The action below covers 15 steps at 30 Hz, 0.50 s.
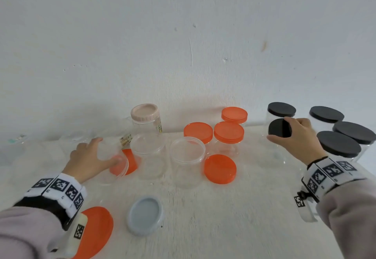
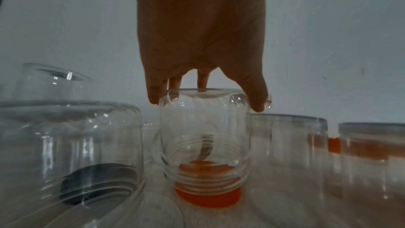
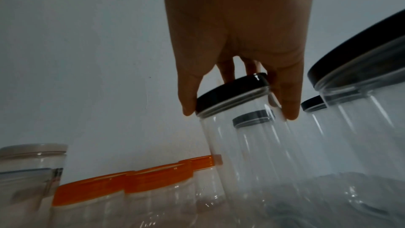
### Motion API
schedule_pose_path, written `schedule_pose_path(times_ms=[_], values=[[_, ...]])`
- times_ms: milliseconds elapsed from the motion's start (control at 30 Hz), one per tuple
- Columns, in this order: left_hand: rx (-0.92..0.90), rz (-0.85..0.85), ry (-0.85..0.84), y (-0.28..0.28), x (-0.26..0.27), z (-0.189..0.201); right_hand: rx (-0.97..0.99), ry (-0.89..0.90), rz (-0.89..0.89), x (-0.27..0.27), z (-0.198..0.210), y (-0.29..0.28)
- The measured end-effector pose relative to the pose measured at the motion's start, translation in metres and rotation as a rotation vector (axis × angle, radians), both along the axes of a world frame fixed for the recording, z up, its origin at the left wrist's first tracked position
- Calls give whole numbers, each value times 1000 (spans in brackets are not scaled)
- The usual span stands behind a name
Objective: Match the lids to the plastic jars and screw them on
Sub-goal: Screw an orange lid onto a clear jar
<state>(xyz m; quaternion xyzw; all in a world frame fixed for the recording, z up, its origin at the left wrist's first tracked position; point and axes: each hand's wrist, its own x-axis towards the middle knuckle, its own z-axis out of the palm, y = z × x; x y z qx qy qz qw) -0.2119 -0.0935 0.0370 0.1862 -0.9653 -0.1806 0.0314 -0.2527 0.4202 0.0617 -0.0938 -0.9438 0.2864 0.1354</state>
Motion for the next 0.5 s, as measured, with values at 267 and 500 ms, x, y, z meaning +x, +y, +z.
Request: schedule_pose_path(times_ms=[267,500], values=[[436,96,302,3,30,27,104,-117,-35,-17,4,0],[877,88,301,11,49,26,240,-207,-81,-20,12,-5]])
